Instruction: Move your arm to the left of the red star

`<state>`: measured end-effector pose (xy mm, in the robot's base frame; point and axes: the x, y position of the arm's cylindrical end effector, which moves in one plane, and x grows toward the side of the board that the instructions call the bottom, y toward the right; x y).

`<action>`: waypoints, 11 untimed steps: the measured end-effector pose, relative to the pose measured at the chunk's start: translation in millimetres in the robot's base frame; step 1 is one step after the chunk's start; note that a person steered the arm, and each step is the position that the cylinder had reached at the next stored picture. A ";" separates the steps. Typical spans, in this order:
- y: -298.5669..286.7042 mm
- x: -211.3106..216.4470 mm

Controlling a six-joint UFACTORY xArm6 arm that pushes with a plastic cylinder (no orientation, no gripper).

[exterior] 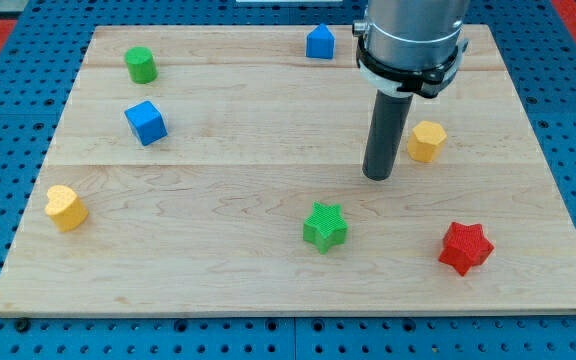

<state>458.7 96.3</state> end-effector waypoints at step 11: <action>28.6 140.9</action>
